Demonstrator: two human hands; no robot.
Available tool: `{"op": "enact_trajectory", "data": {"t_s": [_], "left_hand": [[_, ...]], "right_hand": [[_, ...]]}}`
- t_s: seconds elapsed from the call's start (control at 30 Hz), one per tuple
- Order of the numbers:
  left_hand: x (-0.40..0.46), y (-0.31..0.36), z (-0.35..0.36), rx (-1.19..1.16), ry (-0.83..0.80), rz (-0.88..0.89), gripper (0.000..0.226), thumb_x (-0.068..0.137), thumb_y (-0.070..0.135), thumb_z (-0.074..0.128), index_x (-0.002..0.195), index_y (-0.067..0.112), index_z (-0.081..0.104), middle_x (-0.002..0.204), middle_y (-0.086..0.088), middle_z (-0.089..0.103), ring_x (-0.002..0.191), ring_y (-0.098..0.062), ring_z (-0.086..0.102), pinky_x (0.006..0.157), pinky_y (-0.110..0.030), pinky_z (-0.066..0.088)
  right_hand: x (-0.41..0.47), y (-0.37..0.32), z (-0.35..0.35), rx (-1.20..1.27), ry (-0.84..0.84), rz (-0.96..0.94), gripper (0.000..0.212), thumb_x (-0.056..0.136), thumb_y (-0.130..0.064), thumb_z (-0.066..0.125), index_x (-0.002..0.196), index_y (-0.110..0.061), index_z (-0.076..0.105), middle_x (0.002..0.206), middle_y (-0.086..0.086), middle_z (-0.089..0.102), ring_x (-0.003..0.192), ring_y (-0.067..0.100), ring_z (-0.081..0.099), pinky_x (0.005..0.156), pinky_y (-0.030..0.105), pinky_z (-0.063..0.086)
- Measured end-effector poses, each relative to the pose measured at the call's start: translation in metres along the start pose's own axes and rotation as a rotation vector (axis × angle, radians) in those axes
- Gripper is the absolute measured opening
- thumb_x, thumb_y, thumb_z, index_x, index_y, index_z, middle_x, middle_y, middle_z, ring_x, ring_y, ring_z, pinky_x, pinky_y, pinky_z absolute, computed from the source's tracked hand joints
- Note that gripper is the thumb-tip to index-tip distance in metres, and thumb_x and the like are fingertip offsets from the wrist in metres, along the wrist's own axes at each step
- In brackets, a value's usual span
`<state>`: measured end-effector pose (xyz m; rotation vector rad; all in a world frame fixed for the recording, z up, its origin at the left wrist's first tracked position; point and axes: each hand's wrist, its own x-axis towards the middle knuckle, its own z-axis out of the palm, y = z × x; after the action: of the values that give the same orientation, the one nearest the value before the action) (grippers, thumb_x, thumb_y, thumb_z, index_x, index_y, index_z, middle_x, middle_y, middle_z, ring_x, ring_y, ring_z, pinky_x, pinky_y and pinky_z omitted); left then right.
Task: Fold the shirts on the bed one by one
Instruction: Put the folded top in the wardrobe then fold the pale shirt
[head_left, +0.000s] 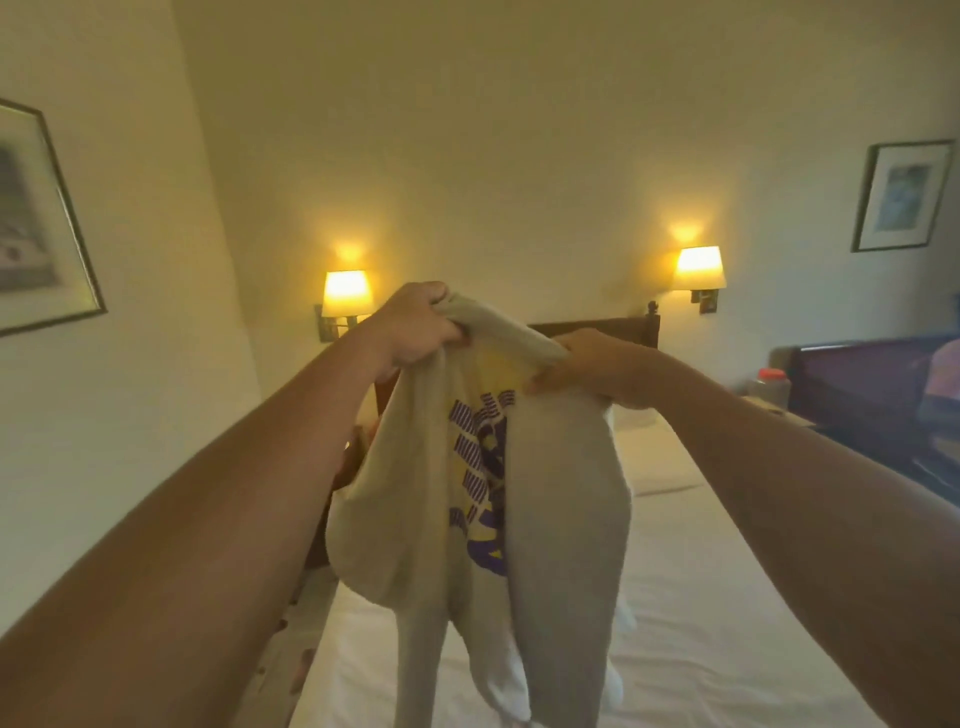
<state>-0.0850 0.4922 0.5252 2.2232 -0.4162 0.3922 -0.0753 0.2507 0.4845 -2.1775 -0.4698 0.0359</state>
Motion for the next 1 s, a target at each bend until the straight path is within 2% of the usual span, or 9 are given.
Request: {"op": "enact_trajectory", "data": {"t_s": [0.07, 0.2, 0.3, 0.4, 0.5, 0.7, 0.83, 0.93, 1.0], "left_hand": [[0.000, -0.006, 0.002, 0.138, 0.017, -0.001, 0.022, 0.086, 0.013, 0.074, 0.081, 0.017, 0.054, 0.084, -0.003, 0.054, 0.078, -0.016, 0.047, 0.065, -0.031, 0.039], [0.002, -0.014, 0.000, 0.513, -0.098, -0.092, 0.021, 0.089, 0.024, 0.073, 0.093, 0.006, 0.061, 0.090, -0.004, 0.056, 0.085, -0.022, 0.050, 0.065, -0.030, 0.039], [0.000, -0.003, -0.004, 0.433, -0.303, -0.256, 0.049, 0.082, 0.043, 0.079, 0.120, 0.017, 0.061, 0.112, 0.001, 0.059, 0.107, -0.023, 0.057, 0.088, -0.035, 0.050], [-0.004, 0.007, 0.008, -0.014, -0.464, -0.286, 0.026, 0.089, 0.033, 0.073, 0.113, 0.028, 0.065, 0.098, 0.010, 0.074, 0.097, -0.016, 0.065, 0.083, -0.030, 0.055], [0.005, -0.003, 0.029, -0.196, -0.427, -0.194, 0.030, 0.090, 0.023, 0.073, 0.120, 0.021, 0.071, 0.111, 0.003, 0.076, 0.108, -0.024, 0.069, 0.099, -0.039, 0.053], [0.030, -0.014, 0.029, 0.166, -0.074, -0.062, 0.022, 0.087, 0.025, 0.074, 0.091, 0.005, 0.066, 0.095, -0.010, 0.061, 0.084, -0.020, 0.052, 0.070, -0.033, 0.042], [0.041, -0.012, 0.040, 0.441, 0.064, -0.028, 0.019, 0.085, 0.019, 0.074, 0.082, 0.011, 0.057, 0.085, -0.007, 0.058, 0.078, -0.023, 0.051, 0.062, -0.032, 0.035], [0.046, -0.006, 0.043, 0.307, -0.052, -0.045, 0.036, 0.079, 0.029, 0.085, 0.096, 0.015, 0.057, 0.090, 0.001, 0.056, 0.080, -0.016, 0.053, 0.066, -0.030, 0.040], [0.041, 0.002, 0.048, 0.005, -0.261, -0.127, 0.059, 0.073, 0.039, 0.088, 0.120, 0.017, 0.059, 0.114, -0.003, 0.061, 0.100, -0.019, 0.060, 0.086, -0.034, 0.049]], "right_hand": [[-0.002, 0.001, -0.002, -0.217, -0.131, 0.086, 0.042, 0.077, -0.032, 0.085, 0.112, -0.014, 0.069, 0.100, 0.004, 0.075, 0.092, 0.023, 0.073, 0.081, 0.036, 0.061], [0.010, -0.006, -0.001, -0.698, 0.094, -0.048, 0.030, 0.079, -0.037, 0.081, 0.094, -0.012, 0.073, 0.087, -0.001, 0.069, 0.082, 0.018, 0.064, 0.071, 0.026, 0.050], [0.015, -0.020, -0.005, -0.588, 0.297, -0.243, 0.029, 0.080, -0.031, 0.079, 0.071, -0.013, 0.059, 0.070, -0.002, 0.056, 0.069, 0.017, 0.053, 0.058, 0.024, 0.038], [0.021, -0.032, -0.005, -0.448, 0.308, -0.336, 0.036, 0.083, -0.027, 0.076, 0.064, -0.015, 0.048, 0.064, -0.003, 0.049, 0.060, 0.011, 0.042, 0.053, 0.020, 0.033], [0.026, -0.030, -0.006, -0.390, 0.318, -0.364, 0.037, 0.083, -0.025, 0.077, 0.064, -0.017, 0.046, 0.065, -0.003, 0.047, 0.060, 0.011, 0.039, 0.055, 0.026, 0.032], [0.027, 0.023, -0.029, -0.657, 0.040, 0.001, 0.032, 0.072, -0.037, 0.086, 0.086, -0.011, 0.072, 0.086, 0.005, 0.069, 0.078, 0.020, 0.062, 0.074, 0.035, 0.052], [0.026, 0.032, -0.031, -0.418, 0.255, -0.037, 0.027, 0.082, -0.030, 0.077, 0.073, -0.008, 0.064, 0.071, 0.003, 0.059, 0.066, 0.017, 0.052, 0.060, 0.029, 0.040], [0.030, 0.019, -0.028, -0.187, 0.422, -0.132, 0.028, 0.084, -0.021, 0.073, 0.068, -0.006, 0.055, 0.065, 0.001, 0.047, 0.066, 0.016, 0.043, 0.058, 0.032, 0.033], [0.029, 0.006, -0.024, -0.241, 0.444, -0.233, 0.033, 0.080, -0.022, 0.076, 0.064, -0.014, 0.049, 0.062, -0.003, 0.043, 0.063, 0.014, 0.039, 0.058, 0.031, 0.032]]}}
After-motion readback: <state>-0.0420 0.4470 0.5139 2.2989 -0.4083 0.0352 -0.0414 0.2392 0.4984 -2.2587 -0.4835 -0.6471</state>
